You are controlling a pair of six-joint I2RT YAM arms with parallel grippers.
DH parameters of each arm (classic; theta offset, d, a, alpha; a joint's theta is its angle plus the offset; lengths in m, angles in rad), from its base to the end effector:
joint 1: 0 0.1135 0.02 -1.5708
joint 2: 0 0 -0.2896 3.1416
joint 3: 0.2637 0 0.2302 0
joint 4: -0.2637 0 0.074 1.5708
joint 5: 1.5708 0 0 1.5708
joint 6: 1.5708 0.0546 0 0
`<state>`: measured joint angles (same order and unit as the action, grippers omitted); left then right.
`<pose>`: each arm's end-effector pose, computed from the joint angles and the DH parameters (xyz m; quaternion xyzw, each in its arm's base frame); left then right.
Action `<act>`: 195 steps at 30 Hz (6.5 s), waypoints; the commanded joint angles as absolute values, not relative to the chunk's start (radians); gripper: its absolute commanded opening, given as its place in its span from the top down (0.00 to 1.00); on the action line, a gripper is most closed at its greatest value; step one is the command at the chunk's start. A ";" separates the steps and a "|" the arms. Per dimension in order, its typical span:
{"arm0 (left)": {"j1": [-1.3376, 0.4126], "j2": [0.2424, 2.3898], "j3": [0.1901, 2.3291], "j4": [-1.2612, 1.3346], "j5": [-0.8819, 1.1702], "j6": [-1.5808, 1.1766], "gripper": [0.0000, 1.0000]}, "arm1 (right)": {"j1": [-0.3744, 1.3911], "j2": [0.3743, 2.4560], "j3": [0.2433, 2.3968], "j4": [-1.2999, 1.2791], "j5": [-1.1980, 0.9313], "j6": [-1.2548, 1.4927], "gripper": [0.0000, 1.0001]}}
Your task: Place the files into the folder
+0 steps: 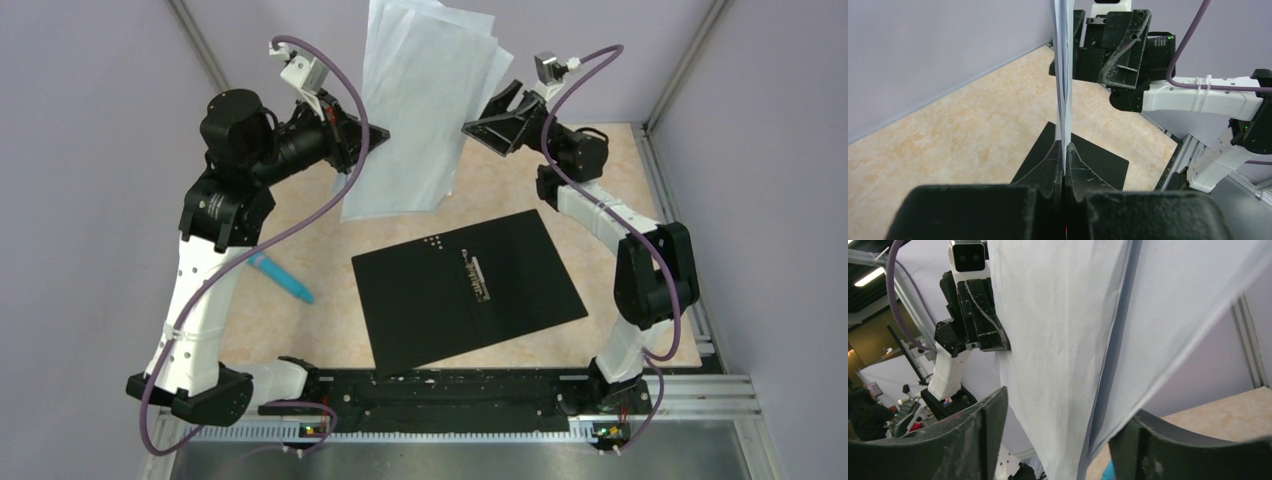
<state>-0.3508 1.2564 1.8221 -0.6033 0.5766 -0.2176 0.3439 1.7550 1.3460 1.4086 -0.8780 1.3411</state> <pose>0.1828 -0.0986 0.5542 0.2428 0.6759 -0.3831 0.5810 0.3245 0.1608 0.4565 -0.2362 0.4190 0.7279 0.4887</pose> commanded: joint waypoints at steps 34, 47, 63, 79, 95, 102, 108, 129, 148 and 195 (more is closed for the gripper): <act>-0.348 1.239 0.993 0.283 0.331 -0.311 0.56 | 0.403 1.618 1.065 0.934 -0.737 0.413 1.00; -0.351 1.559 0.860 0.856 0.264 -0.161 0.53 | 0.404 1.878 0.986 1.382 -0.511 0.339 1.00; -0.332 1.759 0.940 0.955 0.277 -0.088 0.36 | 0.404 2.023 1.068 1.385 -0.440 0.261 0.84; -0.299 1.739 0.902 0.926 0.450 -0.123 0.27 | 0.398 1.955 0.936 1.411 -0.492 0.287 0.57; -0.281 1.649 0.840 0.893 0.552 -0.120 0.26 | 0.401 1.909 0.866 1.427 -0.536 0.327 0.44; -0.265 1.650 0.858 0.886 0.544 -0.126 0.27 | 0.415 1.928 0.914 1.386 -0.550 0.325 0.42; -0.267 1.685 0.905 0.901 0.597 -0.180 0.23 | 0.418 1.907 0.919 1.346 -0.549 0.294 0.42; -0.310 1.735 0.935 0.975 0.538 -0.259 0.22 | 0.418 1.861 0.887 1.324 -0.562 0.301 0.39; -0.252 1.695 0.950 0.897 0.578 -0.221 0.20 | 0.429 1.912 0.883 1.390 -0.580 0.343 0.44; -0.106 1.074 1.104 0.539 0.950 -0.284 0.20 | 0.445 1.235 1.241 0.391 -0.916 0.152 1.00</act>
